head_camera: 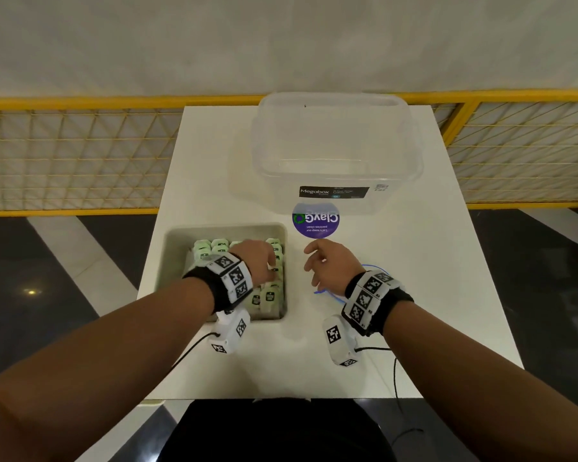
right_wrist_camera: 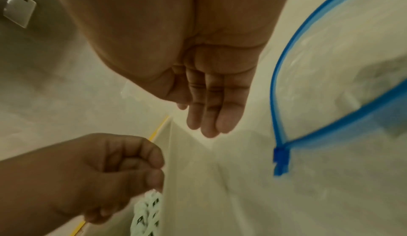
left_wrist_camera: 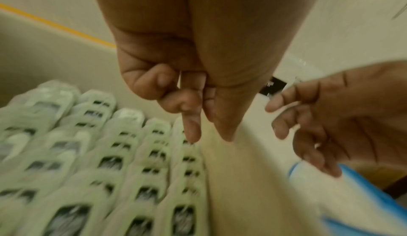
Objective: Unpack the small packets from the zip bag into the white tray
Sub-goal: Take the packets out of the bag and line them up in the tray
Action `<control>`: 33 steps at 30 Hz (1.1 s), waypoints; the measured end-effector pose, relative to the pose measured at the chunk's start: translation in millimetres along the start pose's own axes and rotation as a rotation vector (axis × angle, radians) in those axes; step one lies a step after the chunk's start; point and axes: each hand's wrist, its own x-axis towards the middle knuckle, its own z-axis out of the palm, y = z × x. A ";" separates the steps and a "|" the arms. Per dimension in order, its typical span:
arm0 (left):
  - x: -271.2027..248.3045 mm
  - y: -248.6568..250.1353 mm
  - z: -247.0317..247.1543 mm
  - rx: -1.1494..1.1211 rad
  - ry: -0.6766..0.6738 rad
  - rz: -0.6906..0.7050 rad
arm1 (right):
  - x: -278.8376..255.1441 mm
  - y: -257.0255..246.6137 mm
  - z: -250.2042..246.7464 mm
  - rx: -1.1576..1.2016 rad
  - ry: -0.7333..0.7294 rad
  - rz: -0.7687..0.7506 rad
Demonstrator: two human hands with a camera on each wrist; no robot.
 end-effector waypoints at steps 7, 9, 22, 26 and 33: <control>-8.3 81.3 -25.6 -0.378 0.235 0.151 | -11.8 39.2 -77.4 -0.324 0.090 -0.041; -3.4 110.4 -17.5 -0.364 0.196 0.242 | -16.3 52.9 -90.8 -0.486 0.066 -0.027; 43.6 153.1 79.2 -0.110 -0.130 0.133 | -23.6 120.8 -91.6 -0.787 -0.163 0.040; 47.3 152.3 89.6 -0.209 -0.098 0.030 | -22.0 133.2 -85.6 -0.829 -0.132 -0.032; 50.5 175.3 89.9 0.031 -0.107 -0.013 | -16.5 135.6 -88.3 -0.786 -0.121 -0.047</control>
